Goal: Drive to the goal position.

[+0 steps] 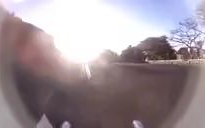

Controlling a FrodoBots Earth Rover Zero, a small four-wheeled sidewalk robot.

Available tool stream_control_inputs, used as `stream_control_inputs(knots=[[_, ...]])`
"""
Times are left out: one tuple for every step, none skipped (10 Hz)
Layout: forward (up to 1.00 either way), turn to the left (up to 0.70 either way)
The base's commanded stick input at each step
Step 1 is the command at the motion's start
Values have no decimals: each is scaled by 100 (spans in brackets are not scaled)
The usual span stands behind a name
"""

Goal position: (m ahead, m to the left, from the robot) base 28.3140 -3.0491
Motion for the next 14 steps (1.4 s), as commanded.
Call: stream_control_inputs(knots=[[50, 0], [50, 0], [50, 0], [50, 0], [50, 0], [50, 0], [50, 0], [50, 0], [50, 0], [50, 0], [50, 0], [50, 0], [50, 0], [50, 0]])
